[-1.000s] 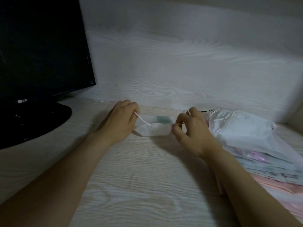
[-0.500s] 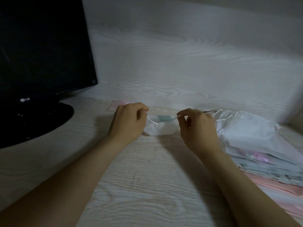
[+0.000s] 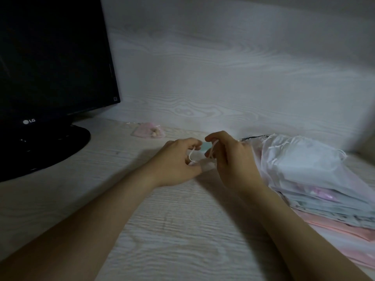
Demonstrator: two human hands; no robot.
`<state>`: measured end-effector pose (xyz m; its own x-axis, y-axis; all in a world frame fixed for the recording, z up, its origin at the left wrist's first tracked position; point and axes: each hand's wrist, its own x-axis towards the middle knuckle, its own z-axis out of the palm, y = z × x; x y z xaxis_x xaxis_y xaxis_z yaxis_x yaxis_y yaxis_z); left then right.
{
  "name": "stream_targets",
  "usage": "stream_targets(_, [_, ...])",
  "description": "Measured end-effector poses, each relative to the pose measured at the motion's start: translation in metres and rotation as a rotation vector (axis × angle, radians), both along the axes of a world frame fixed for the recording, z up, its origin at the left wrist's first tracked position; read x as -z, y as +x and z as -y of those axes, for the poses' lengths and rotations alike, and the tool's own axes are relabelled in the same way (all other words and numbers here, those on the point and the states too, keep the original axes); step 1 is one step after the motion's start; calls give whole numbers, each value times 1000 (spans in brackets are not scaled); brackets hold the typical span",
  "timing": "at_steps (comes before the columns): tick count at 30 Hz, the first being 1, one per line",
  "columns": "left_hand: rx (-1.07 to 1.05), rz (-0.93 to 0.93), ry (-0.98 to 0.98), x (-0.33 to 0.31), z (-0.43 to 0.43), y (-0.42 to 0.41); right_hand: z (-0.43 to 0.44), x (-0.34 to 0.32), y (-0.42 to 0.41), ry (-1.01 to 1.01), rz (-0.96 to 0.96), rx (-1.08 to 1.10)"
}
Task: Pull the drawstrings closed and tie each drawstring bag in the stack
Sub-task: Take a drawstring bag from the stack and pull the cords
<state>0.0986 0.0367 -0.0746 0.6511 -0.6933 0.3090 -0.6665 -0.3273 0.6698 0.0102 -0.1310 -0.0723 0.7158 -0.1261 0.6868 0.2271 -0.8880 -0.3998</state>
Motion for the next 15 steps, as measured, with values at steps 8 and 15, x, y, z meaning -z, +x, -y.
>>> stream_targets(8, [-21, -140, -54, -4, -2, -2, -3, -1, -5, 5, -250, 5])
stream_targets(15, [-19, -94, -130, -2, 4, -11, 5, -1, -4, 83, -340, 13])
